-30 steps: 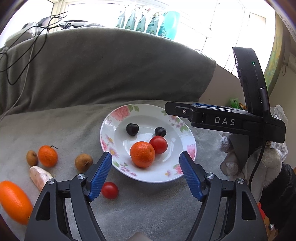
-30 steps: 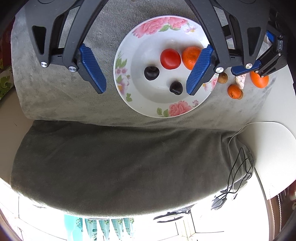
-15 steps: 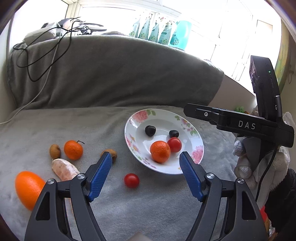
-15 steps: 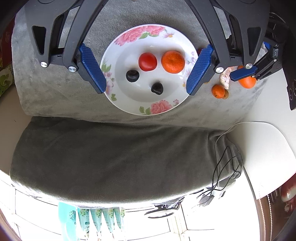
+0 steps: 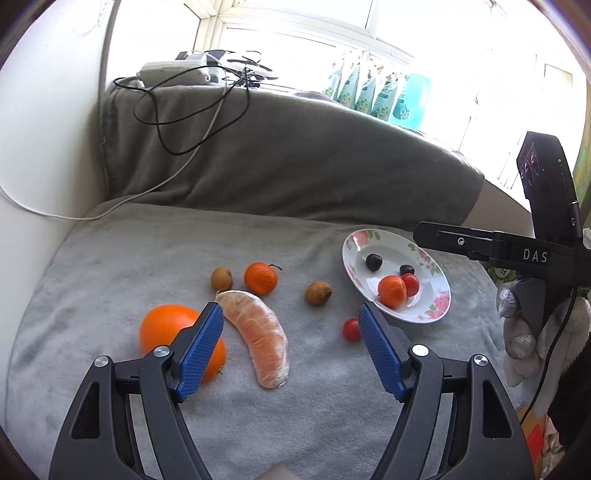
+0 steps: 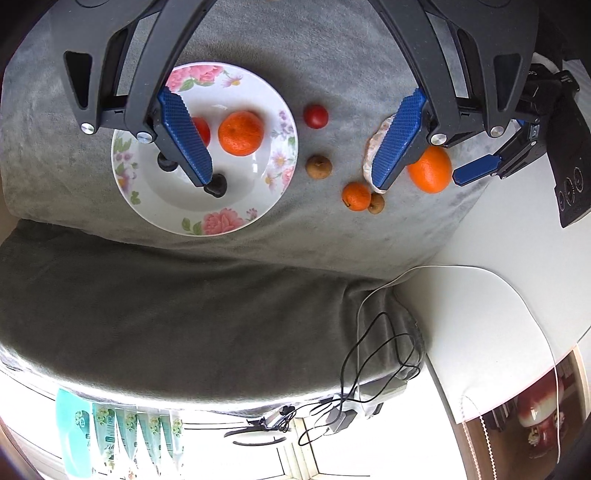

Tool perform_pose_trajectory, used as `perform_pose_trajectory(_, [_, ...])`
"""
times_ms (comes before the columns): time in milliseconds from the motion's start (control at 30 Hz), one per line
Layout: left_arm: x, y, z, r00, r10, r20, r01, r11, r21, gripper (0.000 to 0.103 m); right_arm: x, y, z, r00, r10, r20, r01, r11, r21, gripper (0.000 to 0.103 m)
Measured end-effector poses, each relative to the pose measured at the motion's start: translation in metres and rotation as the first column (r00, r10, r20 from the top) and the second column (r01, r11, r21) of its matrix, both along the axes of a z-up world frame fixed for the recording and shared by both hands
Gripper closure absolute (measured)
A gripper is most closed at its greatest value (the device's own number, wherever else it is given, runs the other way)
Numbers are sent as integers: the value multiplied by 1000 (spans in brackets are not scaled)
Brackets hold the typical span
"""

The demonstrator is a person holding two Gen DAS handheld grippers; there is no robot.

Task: Organize fruits
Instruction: 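Move the left tool toward the large orange while the right tool approaches the peeled segment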

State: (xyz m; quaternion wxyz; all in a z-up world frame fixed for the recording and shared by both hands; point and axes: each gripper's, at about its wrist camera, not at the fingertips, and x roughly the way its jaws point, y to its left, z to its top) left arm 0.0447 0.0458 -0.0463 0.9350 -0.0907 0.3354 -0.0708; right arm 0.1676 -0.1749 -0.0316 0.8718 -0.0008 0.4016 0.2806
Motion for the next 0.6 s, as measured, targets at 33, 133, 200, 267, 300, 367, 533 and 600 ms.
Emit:
perform_pose_trajectory(33, [-3,6,-1,1000,15,-2,-15,1000,1,27,0,5,0,1000,14,-11,-14,1000,8,12])
perform_pose_trajectory(133, [-12,26,-6,998,57,-13,-57,998,-1,27,1,21,-2,998,50,-43,-50,999,23,12])
perform_pose_trajectory(200, [-17,38,-11,996,82,-25,-82,997,-9,27,1,32,-5,996,74,-56,-72,997,23,12])
perform_pose_trajectory(267, [-22,47,-17,994,104,-37,-104,994,-13,27,1,43,-8,993,100,-69,-98,995,28,12])
perform_pose_trajectory(300, [-23,52,-19,992,115,-43,-116,993,-15,27,1,48,-9,991,113,-76,-111,993,31,12])
perform_pose_trajectory(367, [-25,61,-25,989,133,-58,-135,991,-25,27,1,58,-14,987,134,-90,-131,991,32,12])
perform_pose_trajectory(533, [-28,76,-40,984,157,-89,-161,986,-50,27,0,84,-28,973,191,-130,-190,982,18,12])
perform_pose_trajectory(600, [-29,80,-46,982,157,-101,-164,985,-59,27,0,94,-34,966,210,-149,-210,978,17,12])
